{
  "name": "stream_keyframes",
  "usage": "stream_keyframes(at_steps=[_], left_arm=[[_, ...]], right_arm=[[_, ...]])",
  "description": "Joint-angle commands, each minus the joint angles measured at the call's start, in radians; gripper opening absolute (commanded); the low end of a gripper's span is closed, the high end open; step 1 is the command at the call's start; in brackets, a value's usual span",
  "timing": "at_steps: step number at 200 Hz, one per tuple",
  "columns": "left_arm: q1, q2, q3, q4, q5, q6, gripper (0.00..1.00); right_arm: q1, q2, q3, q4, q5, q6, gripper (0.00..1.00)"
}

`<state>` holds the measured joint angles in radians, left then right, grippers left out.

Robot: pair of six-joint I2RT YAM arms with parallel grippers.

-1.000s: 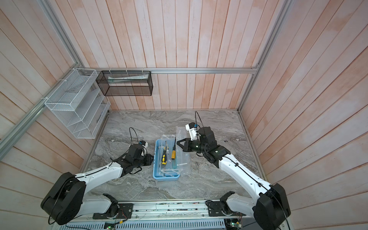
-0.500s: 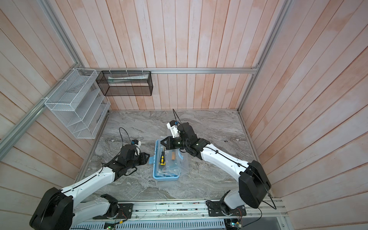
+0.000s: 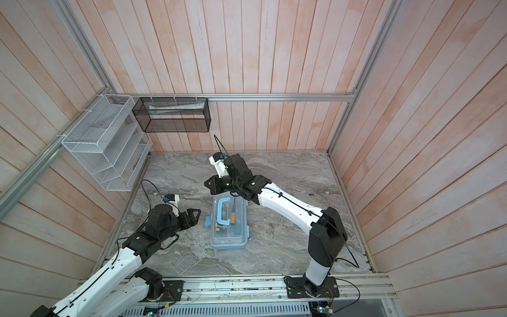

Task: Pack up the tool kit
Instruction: 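Swing the clear lid over onto the blue box with the right gripper, then press the closed lid down with both grippers near the blue handle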

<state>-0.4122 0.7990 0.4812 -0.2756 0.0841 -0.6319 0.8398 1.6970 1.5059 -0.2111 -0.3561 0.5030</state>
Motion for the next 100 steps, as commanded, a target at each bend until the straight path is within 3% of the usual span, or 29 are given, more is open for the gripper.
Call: stream_keyframes(at_steps=[1, 21, 36, 46, 70, 100], left_arm=[[0.004, -0.015, -0.035, 0.072, 0.120, 0.042, 0.87], [0.002, -0.010, -0.038, 0.120, 0.194, 0.051, 0.87], [0.000, -0.012, -0.036, 0.139, 0.223, 0.048, 0.88], [-0.004, -0.012, -0.039, 0.156, 0.240, 0.044, 0.88], [-0.019, -0.003, -0.054, 0.183, 0.258, 0.037, 0.88], [-0.037, 0.002, -0.054, 0.158, 0.259, 0.035, 0.88]], right_arm=[[-0.045, -0.075, -0.062, -0.095, 0.058, -0.062, 0.00], [-0.116, -0.171, -0.188, -0.056, 0.055, -0.055, 0.00], [-0.143, -0.256, -0.283, -0.026, 0.127, -0.069, 0.23], [-0.142, -0.302, -0.324, -0.032, 0.204, -0.089, 0.33], [-0.142, -0.382, -0.343, -0.111, 0.360, -0.061, 0.39], [-0.146, -0.477, -0.488, 0.011, 0.349, -0.009, 0.51]])
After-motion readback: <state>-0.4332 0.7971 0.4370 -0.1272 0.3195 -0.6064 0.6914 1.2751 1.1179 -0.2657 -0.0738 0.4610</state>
